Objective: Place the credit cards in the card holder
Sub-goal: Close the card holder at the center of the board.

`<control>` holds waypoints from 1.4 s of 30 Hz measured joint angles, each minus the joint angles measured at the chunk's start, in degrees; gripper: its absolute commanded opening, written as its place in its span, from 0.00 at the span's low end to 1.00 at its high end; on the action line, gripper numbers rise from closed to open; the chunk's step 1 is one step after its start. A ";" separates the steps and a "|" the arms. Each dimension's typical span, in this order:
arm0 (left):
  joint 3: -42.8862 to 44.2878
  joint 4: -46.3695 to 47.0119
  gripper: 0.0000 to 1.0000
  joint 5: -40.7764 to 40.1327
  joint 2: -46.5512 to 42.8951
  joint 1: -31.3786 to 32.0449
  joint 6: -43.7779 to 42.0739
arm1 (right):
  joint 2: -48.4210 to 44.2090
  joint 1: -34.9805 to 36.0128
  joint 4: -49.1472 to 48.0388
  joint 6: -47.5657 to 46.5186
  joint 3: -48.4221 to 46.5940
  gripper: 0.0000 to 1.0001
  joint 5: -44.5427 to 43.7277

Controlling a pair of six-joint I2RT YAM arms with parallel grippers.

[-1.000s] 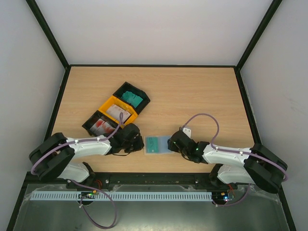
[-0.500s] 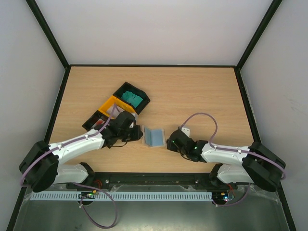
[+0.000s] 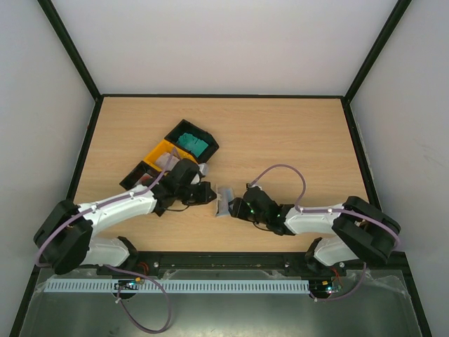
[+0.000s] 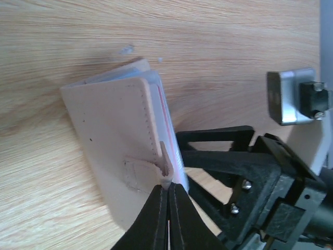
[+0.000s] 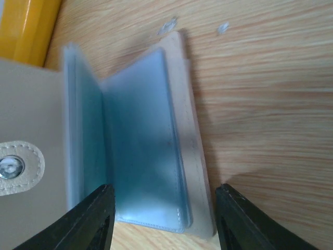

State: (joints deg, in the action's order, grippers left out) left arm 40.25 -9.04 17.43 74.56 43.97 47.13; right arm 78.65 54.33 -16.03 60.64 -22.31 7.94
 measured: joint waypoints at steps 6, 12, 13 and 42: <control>0.00 4.94 0.03 4.04 2.80 0.00 1.18 | 0.74 0.00 -5.44 1.77 2.05 0.50 2.62; -0.02 9.62 0.05 6.49 7.32 0.02 1.90 | -4.96 0.00 0.00 3.26 3.80 0.54 -3.80; -0.02 10.49 0.07 6.99 8.07 0.04 2.01 | -7.04 0.00 1.95 3.52 4.13 0.55 -5.66; 1.84 16.28 0.35 8.28 11.06 4.98 3.80 | -15.72 0.00 16.94 -6.80 1.33 0.58 -13.77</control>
State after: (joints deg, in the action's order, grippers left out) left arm 42.09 7.25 25.71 85.62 48.95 50.94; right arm 62.94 54.33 0.91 53.84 -20.97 -5.82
